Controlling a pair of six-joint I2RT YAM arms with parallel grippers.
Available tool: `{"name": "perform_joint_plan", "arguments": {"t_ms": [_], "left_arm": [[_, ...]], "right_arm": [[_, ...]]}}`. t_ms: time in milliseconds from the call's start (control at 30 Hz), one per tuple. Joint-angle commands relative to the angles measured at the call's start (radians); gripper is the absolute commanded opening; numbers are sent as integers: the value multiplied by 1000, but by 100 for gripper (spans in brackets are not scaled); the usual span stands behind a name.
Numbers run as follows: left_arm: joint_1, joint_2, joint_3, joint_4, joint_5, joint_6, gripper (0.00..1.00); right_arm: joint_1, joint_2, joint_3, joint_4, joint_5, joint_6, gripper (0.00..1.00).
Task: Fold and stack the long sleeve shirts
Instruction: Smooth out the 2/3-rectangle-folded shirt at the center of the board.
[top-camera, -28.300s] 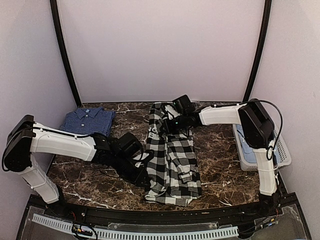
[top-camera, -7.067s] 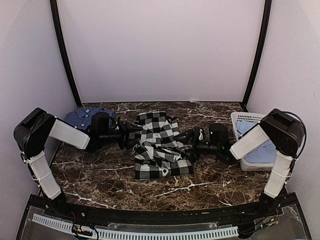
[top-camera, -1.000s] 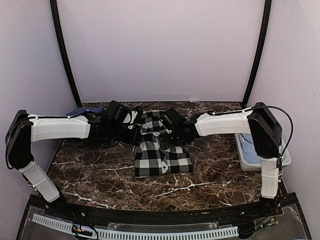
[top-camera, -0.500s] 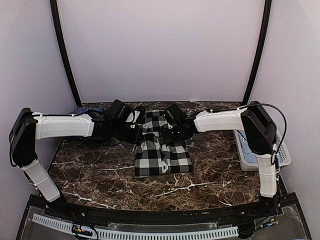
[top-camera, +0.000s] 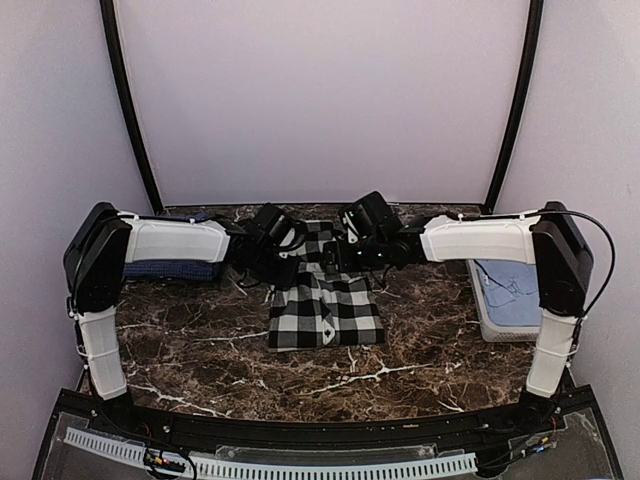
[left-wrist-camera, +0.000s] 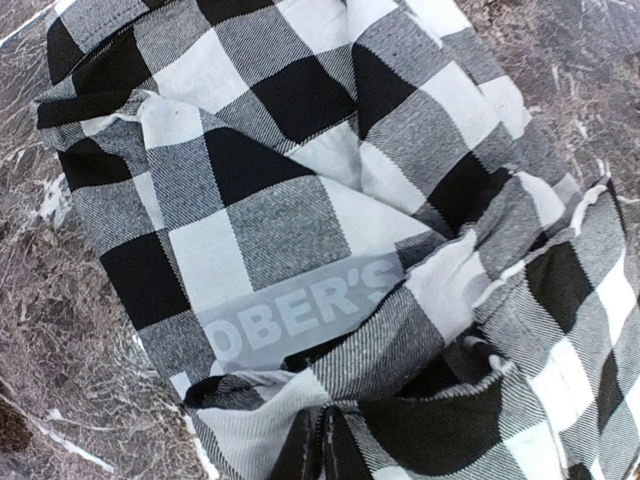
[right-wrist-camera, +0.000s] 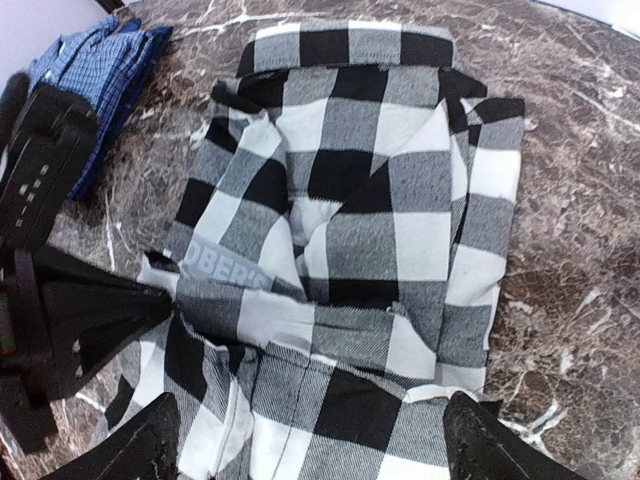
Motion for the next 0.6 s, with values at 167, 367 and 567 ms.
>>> {"name": "perform_joint_plan", "arguments": {"t_ms": [167, 367, 567], "left_arm": [[43, 2, 59, -134, -80, -86, 28], [63, -115, -4, -125, -78, -122, 43], [79, -203, -89, -88, 74, -168, 44]], "right_arm": [[8, -45, -157, 157, -242, 43, 68], [35, -21, -124, 161, -262, 34, 36], [56, 63, -27, 81, -227, 11, 29]]}}
